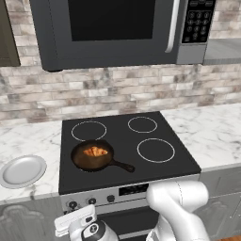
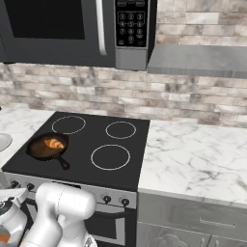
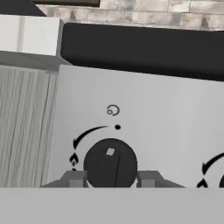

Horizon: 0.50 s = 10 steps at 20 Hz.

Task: Pick the croissant and place it on the pan. Then turn on the stove to warm the croissant.

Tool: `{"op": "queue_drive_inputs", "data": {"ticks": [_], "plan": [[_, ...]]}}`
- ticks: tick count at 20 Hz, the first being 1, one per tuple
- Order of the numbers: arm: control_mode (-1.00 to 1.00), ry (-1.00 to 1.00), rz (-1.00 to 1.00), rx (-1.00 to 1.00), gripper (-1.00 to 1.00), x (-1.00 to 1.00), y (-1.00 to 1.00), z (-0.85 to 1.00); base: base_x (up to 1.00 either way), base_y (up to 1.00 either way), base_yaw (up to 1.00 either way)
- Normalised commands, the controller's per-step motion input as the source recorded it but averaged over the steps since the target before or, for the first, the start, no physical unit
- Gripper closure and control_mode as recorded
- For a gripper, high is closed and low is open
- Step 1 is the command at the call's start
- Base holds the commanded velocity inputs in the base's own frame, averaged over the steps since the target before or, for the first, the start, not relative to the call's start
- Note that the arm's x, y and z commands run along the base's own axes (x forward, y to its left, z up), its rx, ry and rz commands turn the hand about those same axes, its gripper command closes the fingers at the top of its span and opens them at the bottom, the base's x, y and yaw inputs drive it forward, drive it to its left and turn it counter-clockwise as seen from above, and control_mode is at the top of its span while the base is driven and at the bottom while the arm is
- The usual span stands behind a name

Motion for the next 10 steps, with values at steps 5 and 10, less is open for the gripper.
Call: {"op": "queue_drive_inputs", "data": {"ticks": [5, 10], "plan": [[-1.0, 0.01, 0.0, 0.0, 1.0, 0.01, 0.0, 0.26, 0.0, 0.0, 0.0], [-1.0, 0.0, 0.0, 0.0, 1.0, 0.0, 0.0, 0.01, 0.0, 0.0, 0.0]]}}
